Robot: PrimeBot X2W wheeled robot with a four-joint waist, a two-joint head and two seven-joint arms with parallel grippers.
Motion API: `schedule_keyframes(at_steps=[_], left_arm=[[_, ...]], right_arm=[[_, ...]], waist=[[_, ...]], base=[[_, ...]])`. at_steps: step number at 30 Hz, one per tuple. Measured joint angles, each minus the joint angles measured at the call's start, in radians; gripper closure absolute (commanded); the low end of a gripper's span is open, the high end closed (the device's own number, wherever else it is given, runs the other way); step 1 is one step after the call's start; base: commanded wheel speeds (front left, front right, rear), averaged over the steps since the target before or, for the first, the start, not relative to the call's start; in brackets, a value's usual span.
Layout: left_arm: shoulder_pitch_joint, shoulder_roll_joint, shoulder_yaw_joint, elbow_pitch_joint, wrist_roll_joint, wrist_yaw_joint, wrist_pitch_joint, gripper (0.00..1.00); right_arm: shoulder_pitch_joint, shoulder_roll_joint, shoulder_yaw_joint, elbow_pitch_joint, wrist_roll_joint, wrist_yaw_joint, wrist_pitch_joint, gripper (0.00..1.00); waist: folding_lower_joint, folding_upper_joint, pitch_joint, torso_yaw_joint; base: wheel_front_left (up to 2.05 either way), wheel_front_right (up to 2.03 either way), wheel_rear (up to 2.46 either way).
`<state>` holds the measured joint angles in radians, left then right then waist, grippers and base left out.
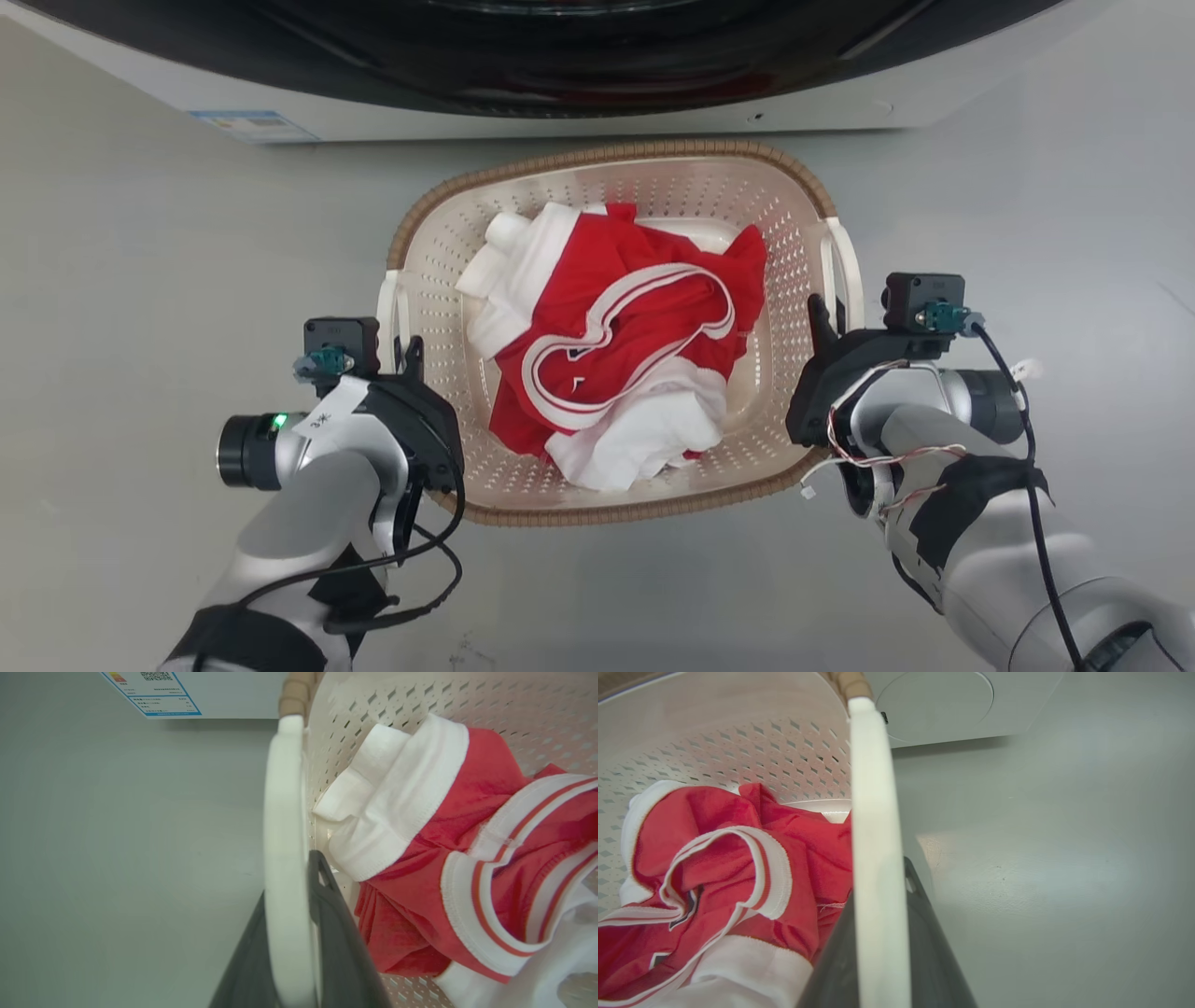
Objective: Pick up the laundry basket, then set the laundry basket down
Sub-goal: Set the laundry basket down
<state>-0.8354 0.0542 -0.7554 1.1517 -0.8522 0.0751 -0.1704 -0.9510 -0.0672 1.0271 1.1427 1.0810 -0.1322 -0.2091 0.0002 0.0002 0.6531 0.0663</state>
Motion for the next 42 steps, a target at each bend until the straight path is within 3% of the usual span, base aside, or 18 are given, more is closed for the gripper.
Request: schedule_keyframes(at_steps=[14, 38, 39, 40, 41, 42], left_arm=[[-0.071, -0.006, 0.006, 0.002, 0.008, 0.004, -0.035, 1.00], [-0.162, 0.006, 0.015, 0.009, 0.046, 0.009, -0.079, 1.00], [-0.164, 0.006, 0.016, 0.009, 0.047, 0.009, -0.079, 1.00], [-0.165, 0.006, 0.016, 0.010, 0.049, 0.009, -0.079, 1.00], [-0.165, 0.006, 0.016, 0.012, 0.049, 0.009, -0.079, 0.97], [-0.165, 0.005, 0.017, 0.012, 0.052, 0.009, -0.080, 0.70]], right_arm=[[-0.080, -0.002, -0.009, 0.032, -0.017, 0.000, -0.021, 1.00], [-0.146, -0.007, -0.017, 0.014, -0.034, 0.000, -0.054, 1.00], [-0.146, -0.007, -0.017, 0.013, -0.034, 0.000, -0.056, 0.87], [-0.146, -0.008, -0.017, 0.012, -0.035, 0.000, -0.057, 0.63], [-0.146, -0.008, -0.019, 0.012, -0.035, 0.000, -0.055, 0.09], [-0.146, -0.007, -0.021, 0.012, -0.035, 0.000, -0.052, 0.00]], waist=[[-0.0001, 0.0000, 0.175, 0.014], [-0.0004, -0.0003, 0.269, 0.015], [-0.0004, -0.0003, 0.270, 0.016], [-0.0004, -0.0004, 0.271, 0.016], [-0.0004, -0.0004, 0.271, 0.016], [-0.0003, -0.0003, 0.270, 0.016]], base=[[0.00, 0.00, 0.00], [0.00, 0.00, 0.00], [0.00, 0.00, 0.00], [0.00, 0.00, 0.00], [0.00, 0.00, 0.00], [0.00, 0.00, 0.00]])
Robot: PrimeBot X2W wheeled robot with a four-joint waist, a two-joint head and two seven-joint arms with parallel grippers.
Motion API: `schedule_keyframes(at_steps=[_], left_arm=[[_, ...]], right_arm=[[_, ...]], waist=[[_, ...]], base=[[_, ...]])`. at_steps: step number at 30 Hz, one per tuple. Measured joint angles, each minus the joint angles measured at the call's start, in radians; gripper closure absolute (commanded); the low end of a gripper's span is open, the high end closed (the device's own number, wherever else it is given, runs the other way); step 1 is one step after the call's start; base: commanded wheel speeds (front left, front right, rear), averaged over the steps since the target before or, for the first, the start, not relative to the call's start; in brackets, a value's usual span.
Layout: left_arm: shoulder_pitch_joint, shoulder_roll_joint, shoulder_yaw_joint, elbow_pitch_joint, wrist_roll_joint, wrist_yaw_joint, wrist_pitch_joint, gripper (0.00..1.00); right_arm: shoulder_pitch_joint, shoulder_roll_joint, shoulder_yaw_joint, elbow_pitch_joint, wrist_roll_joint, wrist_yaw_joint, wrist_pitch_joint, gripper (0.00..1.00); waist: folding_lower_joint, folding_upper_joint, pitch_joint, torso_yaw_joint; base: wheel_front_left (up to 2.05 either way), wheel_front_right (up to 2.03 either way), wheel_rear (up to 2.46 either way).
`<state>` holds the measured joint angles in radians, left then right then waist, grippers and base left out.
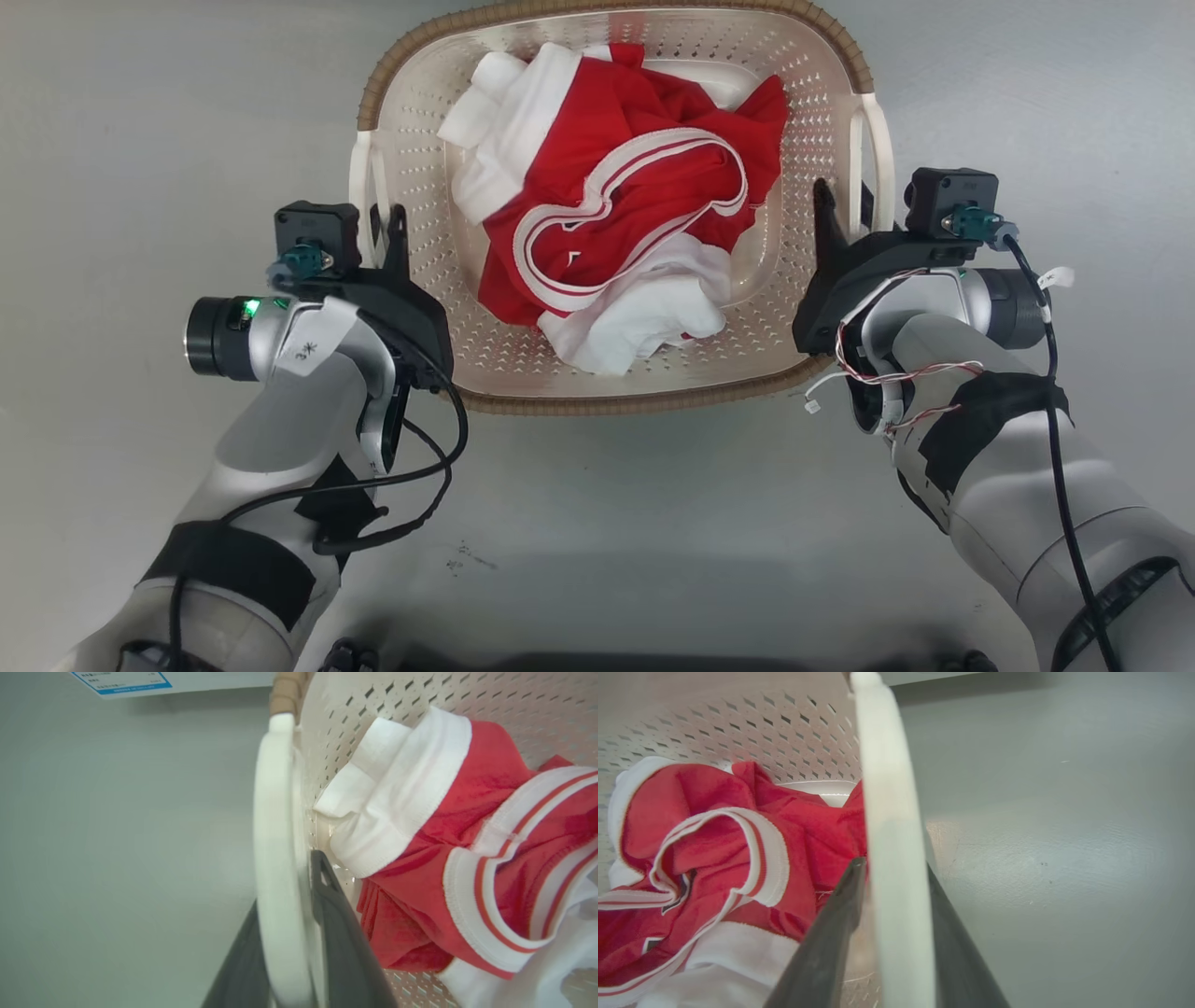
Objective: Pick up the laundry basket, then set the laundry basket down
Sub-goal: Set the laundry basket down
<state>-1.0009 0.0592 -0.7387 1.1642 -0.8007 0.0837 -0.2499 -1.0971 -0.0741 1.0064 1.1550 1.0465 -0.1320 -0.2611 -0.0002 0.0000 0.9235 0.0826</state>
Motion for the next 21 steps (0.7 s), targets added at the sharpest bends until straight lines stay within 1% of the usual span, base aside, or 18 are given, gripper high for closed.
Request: schedule_keyframes(at_steps=[1, 2, 6, 14, 21], left_arm=[[0.000, 0.000, 0.000, 0.002, 0.002, 0.000, -0.003, 0.41], [0.000, -0.002, -0.001, 0.006, 0.004, 0.000, -0.002, 0.00], [0.003, -0.004, 0.000, 0.013, 0.007, 0.000, -0.003, 0.00], [0.005, 0.016, 0.012, 0.023, 0.010, 0.000, -0.003, 0.00], [0.042, 0.016, 0.023, 0.021, 0.010, 0.000, -0.003, 0.00]], right_arm=[[0.001, 0.001, -0.001, 0.001, 0.000, 0.000, 0.004, 0.00], [0.001, 0.003, -0.002, 0.002, 0.000, 0.000, 0.004, 0.00], [0.001, 0.006, -0.010, 0.003, 0.000, 0.000, 0.004, 0.00], [0.006, 0.007, -0.026, 0.019, -0.018, 0.000, 0.004, 0.00], [0.040, 0.006, -0.045, 0.030, -0.029, 0.000, 0.004, 0.00]], waist=[[0.0002, 0.0001, -0.002, 0.000], [0.0004, 0.0001, -0.005, 0.001], [0.0002, 0.0000, -0.020, 0.000], [0.0002, 0.0000, -0.065, -0.006], [0.0002, 0.0000, -0.129, -0.013]], base=[[0.00, 0.00, 0.00], [0.00, 0.00, 0.00], [0.00, 0.00, 0.00], [0.00, 0.00, 0.00], [0.00, 0.00, 0.00]])
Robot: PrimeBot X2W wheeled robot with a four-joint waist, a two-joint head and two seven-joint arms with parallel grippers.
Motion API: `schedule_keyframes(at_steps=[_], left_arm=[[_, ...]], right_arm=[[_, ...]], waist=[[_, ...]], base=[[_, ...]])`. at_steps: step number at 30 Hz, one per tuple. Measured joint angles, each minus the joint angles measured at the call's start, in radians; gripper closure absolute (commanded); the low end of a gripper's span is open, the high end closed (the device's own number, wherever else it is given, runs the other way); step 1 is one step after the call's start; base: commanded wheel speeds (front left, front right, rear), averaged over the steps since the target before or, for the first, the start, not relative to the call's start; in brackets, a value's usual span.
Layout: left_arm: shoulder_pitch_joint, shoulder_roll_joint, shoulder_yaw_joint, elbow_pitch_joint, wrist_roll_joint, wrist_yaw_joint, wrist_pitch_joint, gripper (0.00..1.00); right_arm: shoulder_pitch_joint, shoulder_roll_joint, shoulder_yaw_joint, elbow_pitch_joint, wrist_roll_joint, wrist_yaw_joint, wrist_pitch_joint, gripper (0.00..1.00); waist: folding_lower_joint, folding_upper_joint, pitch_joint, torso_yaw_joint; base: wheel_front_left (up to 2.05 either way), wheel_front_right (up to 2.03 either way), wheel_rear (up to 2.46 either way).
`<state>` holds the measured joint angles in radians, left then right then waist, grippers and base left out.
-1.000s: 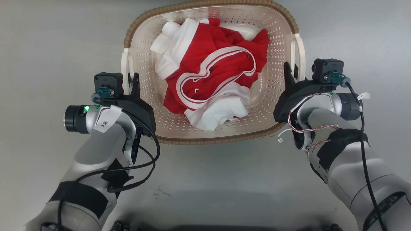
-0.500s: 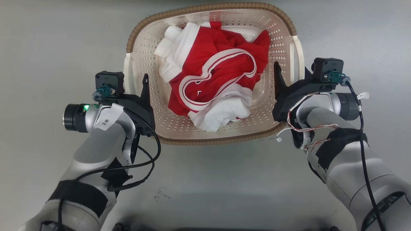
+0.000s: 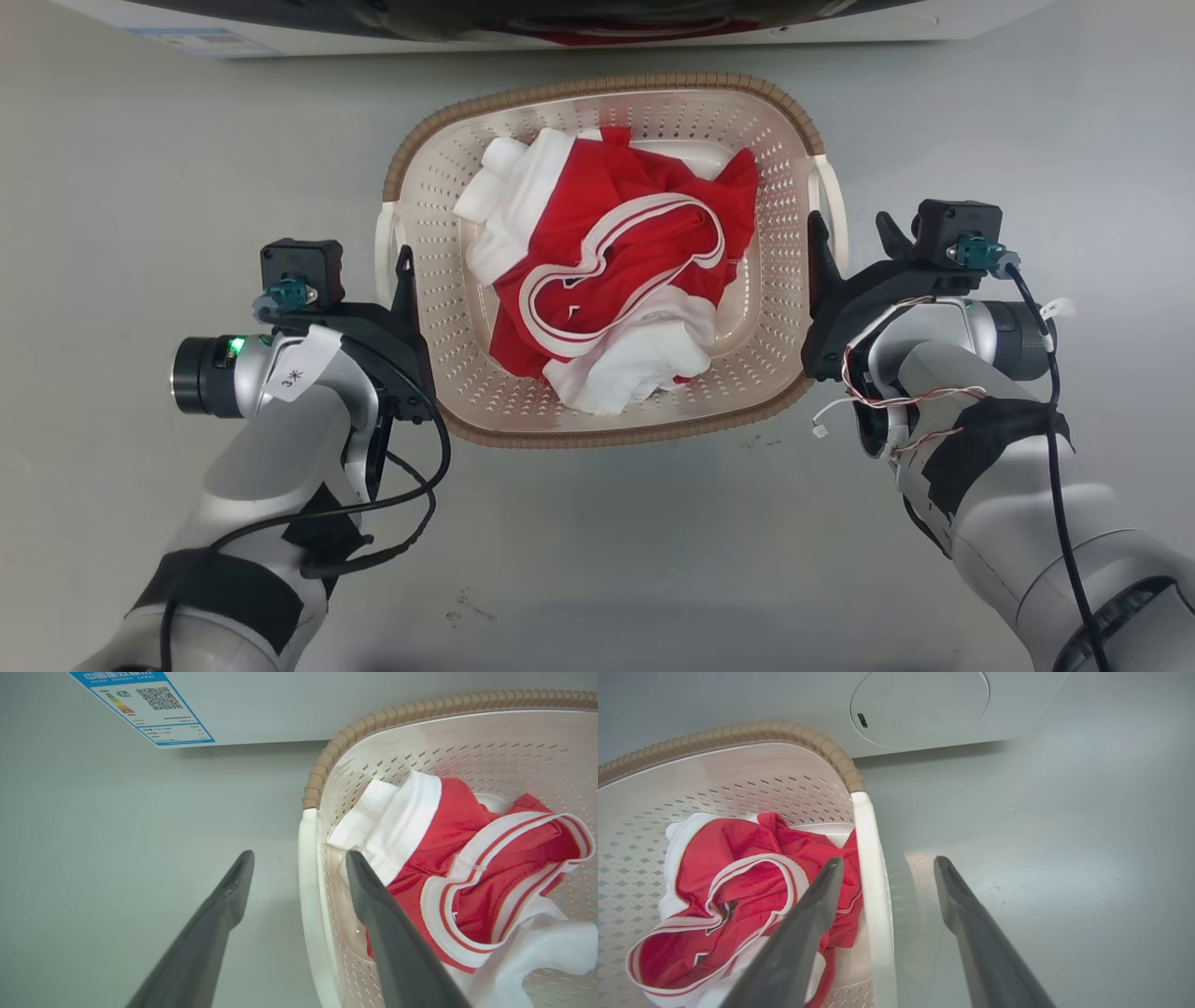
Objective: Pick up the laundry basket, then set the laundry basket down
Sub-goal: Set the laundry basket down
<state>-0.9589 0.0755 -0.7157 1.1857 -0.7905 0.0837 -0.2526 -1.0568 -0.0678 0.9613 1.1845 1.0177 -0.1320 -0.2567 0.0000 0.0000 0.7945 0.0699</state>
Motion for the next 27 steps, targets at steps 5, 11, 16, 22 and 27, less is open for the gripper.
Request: schedule_keyframes(at_steps=[5, 11, 16, 22, 27], left_arm=[[0.034, 0.000, 0.010, -0.006, 0.000, -0.004, 0.000, 0.00], [0.080, -0.001, 0.029, -0.029, 0.000, -0.006, 0.000, 0.00], [0.129, 0.001, 0.048, -0.049, 0.000, -0.014, 0.000, 0.00], [0.205, 0.006, 0.066, -0.077, 0.000, -0.014, 0.000, 0.00], [0.274, 0.014, 0.088, -0.107, 0.007, -0.013, 0.000, 0.00]], right_arm=[[0.016, -0.001, -0.012, -0.005, -0.008, 0.001, 0.000, 0.00], [0.062, -0.003, -0.032, -0.017, -0.016, 0.009, 0.000, 0.00], [0.101, -0.003, -0.050, -0.036, -0.025, 0.019, 0.000, 0.00], [0.174, -0.004, -0.077, -0.059, -0.033, 0.024, 0.000, 0.00], [0.239, -0.006, -0.106, -0.088, -0.051, 0.027, 0.000, 0.00]], waist=[[-0.0001, 0.0000, -0.050, -0.002], [-0.0001, 0.0000, -0.122, -0.003], [-0.0002, -0.0001, -0.189, -0.003], [-0.0002, -0.0001, -0.275, -0.003], [-0.0003, -0.0001, -0.348, -0.004]], base=[[0.00, 0.00, 0.00], [0.00, 0.00, 0.00], [0.00, 0.00, 0.00], [0.00, 0.00, 0.00], [0.00, 0.00, 0.00]])
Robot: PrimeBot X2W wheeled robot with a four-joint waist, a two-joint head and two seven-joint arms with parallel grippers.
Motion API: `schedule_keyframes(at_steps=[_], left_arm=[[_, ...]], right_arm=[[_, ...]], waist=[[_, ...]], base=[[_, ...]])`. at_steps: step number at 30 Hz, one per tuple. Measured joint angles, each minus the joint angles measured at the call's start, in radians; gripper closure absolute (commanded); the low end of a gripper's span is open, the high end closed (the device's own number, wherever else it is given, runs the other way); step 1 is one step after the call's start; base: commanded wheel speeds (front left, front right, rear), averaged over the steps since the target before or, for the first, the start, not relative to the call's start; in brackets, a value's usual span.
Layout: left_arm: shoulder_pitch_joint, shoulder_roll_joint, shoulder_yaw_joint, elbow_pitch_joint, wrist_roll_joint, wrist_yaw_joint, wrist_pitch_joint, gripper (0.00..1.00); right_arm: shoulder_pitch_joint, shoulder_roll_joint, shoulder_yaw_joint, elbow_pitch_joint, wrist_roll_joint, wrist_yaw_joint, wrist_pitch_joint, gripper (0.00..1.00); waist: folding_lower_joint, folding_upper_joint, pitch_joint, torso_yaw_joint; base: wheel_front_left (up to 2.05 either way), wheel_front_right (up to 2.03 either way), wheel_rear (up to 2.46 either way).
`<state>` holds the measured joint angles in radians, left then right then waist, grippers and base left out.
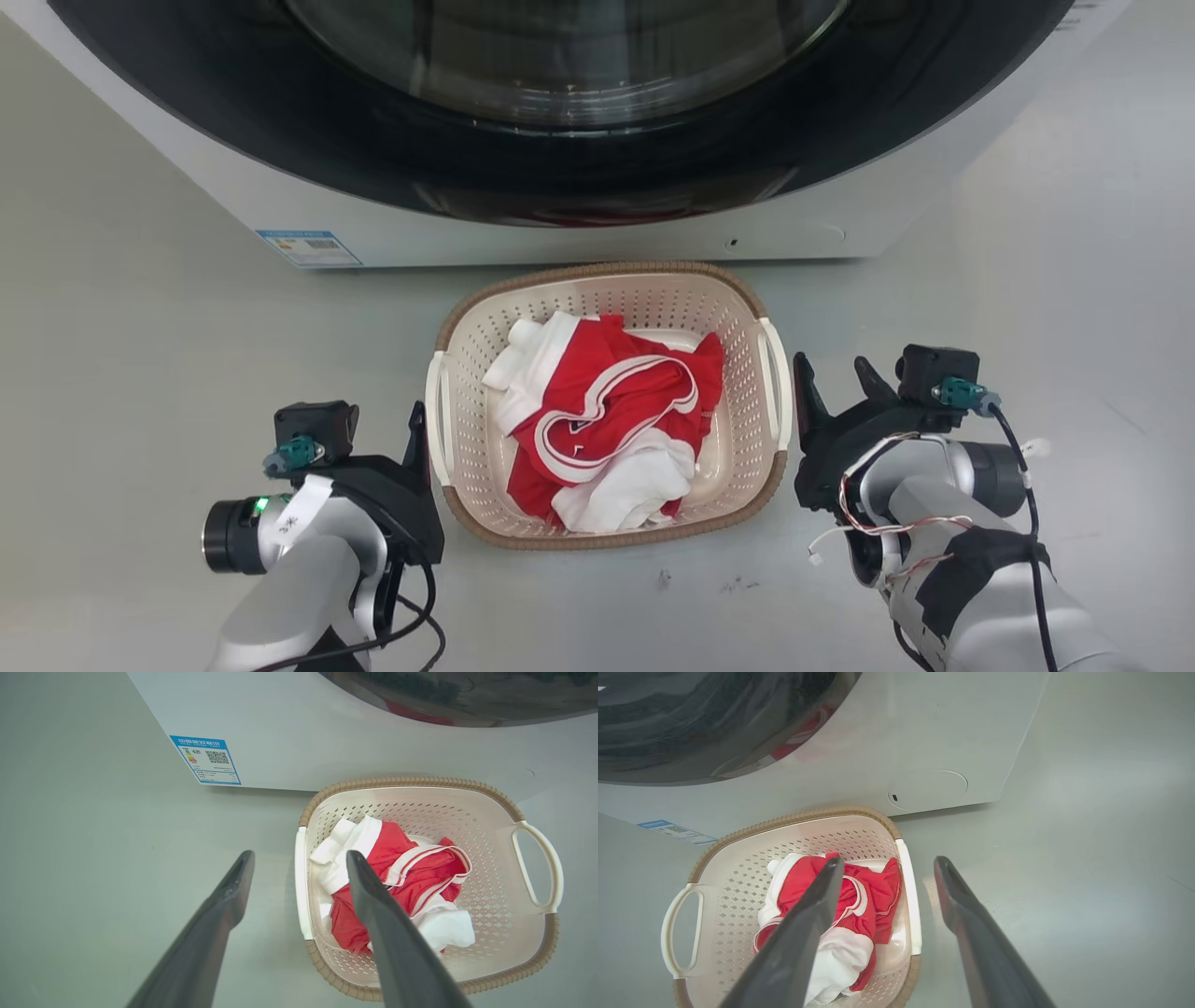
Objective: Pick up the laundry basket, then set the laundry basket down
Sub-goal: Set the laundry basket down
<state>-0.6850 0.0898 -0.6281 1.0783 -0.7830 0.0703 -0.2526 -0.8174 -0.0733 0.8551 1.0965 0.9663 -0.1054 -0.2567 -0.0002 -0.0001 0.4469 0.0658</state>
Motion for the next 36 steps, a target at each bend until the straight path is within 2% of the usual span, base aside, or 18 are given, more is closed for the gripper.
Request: schedule_keyframes(at_steps=[16, 22, 36], left_arm=[[0.217, 0.032, 0.073, -0.168, 0.057, 0.010, 0.000, 0.00], [0.303, 0.041, 0.103, -0.254, 0.099, 0.021, 0.000, 0.00], [0.505, 0.060, 0.179, -0.445, 0.174, 0.045, 0.000, 0.00]], right_arm=[[0.190, -0.026, -0.099, -0.173, -0.091, -0.001, 0.000, 0.00], [0.281, -0.048, -0.136, -0.259, -0.141, -0.002, 0.000, 0.00], [0.510, -0.053, -0.225, -0.476, -0.237, -0.011, 0.000, 0.00]], waist=[[0.0000, 0.0000, -0.208, -0.006], [0.0000, 0.0000, -0.277, -0.004], [0.0001, 0.0000, -0.406, 0.004]], base=[[0.00, 0.00, 0.00], [0.00, 0.00, 0.00], [0.00, 0.00, 0.00]])
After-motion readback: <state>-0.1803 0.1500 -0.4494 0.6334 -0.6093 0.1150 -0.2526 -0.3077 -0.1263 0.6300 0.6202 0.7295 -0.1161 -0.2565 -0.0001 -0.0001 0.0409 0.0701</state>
